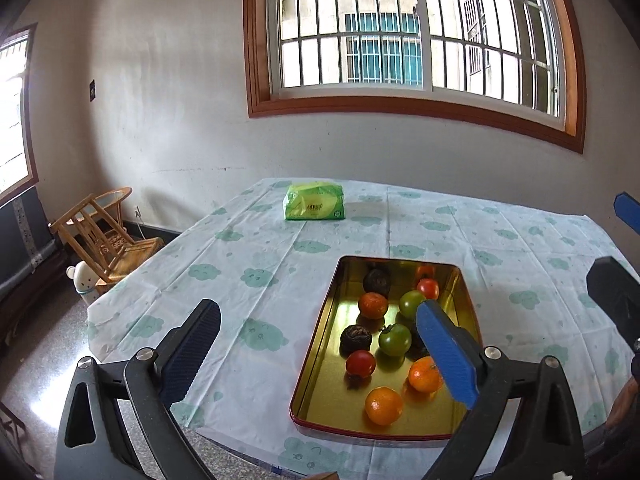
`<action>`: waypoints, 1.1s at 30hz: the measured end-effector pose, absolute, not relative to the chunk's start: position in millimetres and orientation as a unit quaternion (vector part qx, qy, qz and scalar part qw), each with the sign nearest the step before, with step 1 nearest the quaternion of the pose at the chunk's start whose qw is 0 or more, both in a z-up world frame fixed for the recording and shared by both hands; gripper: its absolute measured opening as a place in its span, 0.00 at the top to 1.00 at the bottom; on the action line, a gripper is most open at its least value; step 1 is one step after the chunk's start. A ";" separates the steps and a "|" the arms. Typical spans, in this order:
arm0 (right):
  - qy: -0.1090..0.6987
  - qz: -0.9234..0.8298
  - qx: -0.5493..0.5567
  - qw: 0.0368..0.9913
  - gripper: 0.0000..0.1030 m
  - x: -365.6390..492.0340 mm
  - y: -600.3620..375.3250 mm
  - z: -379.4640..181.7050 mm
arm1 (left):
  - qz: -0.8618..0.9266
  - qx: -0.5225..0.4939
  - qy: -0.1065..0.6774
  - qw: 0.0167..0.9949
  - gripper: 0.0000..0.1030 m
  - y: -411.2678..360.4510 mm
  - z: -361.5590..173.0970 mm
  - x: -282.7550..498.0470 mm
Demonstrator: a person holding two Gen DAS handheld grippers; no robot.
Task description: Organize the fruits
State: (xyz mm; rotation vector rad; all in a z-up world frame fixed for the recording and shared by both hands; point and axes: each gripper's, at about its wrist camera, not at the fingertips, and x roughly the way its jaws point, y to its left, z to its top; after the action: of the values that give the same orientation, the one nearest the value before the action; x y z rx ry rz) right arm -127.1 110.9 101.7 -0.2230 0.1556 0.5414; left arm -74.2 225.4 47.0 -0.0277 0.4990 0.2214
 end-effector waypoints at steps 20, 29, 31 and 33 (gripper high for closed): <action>0.022 0.254 -0.096 0.962 0.00 -184.6 83.8 128.4 | 0.086 0.004 0.188 0.978 0.00 198.1 92.6 -120.2; 0.019 0.254 -0.094 0.962 0.00 -189.5 79.2 130.9 | 0.084 0.002 0.191 0.978 0.00 194.9 95.6 -125.1; 0.021 0.252 -0.092 0.963 0.00 -191.5 77.6 130.7 | 0.084 0.003 0.191 0.978 0.00 194.1 95.8 -125.3; 0.025 0.251 -0.089 0.963 0.00 -193.1 74.8 129.6 | 0.083 0.006 0.192 0.978 0.00 192.5 95.1 -124.6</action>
State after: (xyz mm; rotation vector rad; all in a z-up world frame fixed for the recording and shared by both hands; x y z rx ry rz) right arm -193.1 74.8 129.6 -0.1810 0.0508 0.5089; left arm -124.5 192.5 95.1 0.0118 0.3876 0.1676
